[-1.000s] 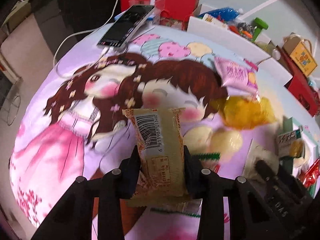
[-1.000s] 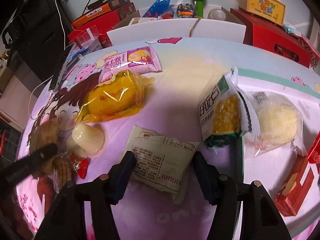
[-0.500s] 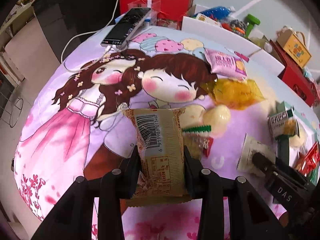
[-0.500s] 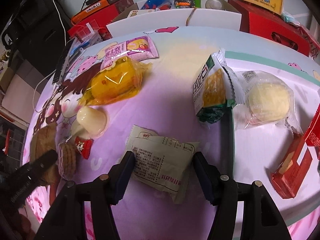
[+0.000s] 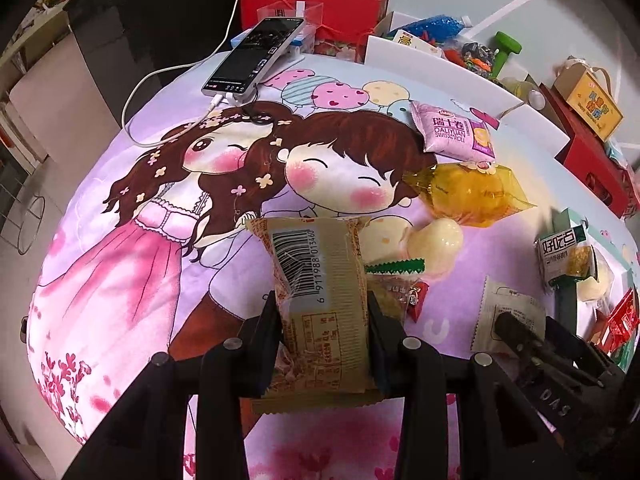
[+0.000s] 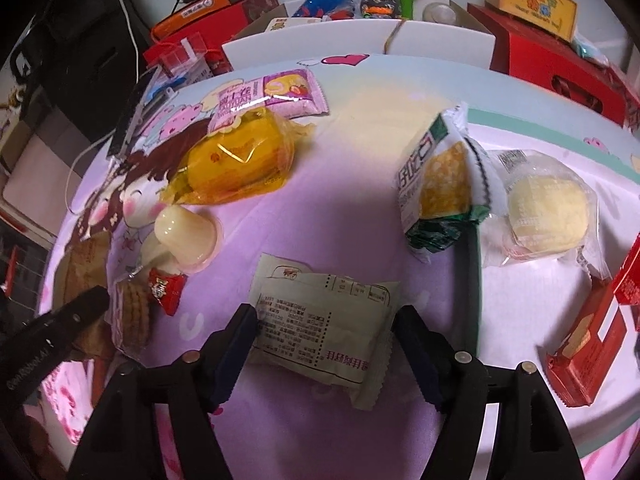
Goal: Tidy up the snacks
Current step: 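Grasp the beige biscuit bag with the left tool while the right tool reaches toward the white paper snack, then close the right tool on the white paper-wrapped snack and lift it, then carry the paper snack with the right tool while the left tool carries the biscuit bag to the tray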
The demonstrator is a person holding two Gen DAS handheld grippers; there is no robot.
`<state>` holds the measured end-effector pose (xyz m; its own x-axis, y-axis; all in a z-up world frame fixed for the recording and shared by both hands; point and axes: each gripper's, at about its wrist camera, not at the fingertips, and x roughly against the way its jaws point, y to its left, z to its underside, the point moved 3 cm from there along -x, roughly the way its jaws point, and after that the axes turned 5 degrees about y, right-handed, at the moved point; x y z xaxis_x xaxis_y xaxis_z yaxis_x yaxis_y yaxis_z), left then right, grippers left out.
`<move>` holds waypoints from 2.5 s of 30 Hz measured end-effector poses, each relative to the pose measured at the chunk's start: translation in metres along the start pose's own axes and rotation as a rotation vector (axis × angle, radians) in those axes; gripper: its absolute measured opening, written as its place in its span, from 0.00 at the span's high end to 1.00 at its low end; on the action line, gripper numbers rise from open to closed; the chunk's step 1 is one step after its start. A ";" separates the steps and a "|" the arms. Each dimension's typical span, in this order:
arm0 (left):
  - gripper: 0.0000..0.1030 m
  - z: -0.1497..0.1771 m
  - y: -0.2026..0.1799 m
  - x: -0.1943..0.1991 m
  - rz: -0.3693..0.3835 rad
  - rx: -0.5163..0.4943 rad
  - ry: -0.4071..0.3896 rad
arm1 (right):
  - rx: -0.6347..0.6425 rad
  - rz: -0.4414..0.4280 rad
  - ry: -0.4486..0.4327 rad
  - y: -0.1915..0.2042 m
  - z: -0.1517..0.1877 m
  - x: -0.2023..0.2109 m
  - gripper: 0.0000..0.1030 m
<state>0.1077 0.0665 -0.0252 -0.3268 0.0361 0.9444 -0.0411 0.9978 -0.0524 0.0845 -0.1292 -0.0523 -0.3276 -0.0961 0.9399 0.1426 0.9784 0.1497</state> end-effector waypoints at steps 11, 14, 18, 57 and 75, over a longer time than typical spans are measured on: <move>0.61 0.000 0.007 -0.006 0.005 0.016 0.015 | 0.137 0.173 -0.024 0.029 0.008 -0.012 0.11; 0.61 0.000 0.007 -0.007 0.004 0.017 0.017 | 0.139 0.181 -0.028 0.029 0.009 -0.014 0.09; 0.61 0.000 0.005 -0.006 0.004 0.012 0.015 | 0.127 0.169 -0.037 0.026 0.008 -0.016 0.07; 0.61 -0.006 -0.003 0.016 0.016 -0.018 -0.049 | 0.100 0.096 -0.169 0.024 0.006 0.047 0.36; 0.61 -0.002 -0.073 0.053 0.116 -0.169 -0.133 | -0.098 0.153 -0.243 -0.061 0.009 0.104 0.36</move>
<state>0.0956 -0.0042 0.0295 -0.4422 0.1549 0.8834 0.1594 0.9829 -0.0925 0.0336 -0.1976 0.0331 -0.5077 0.1089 0.8546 0.2926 0.9548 0.0522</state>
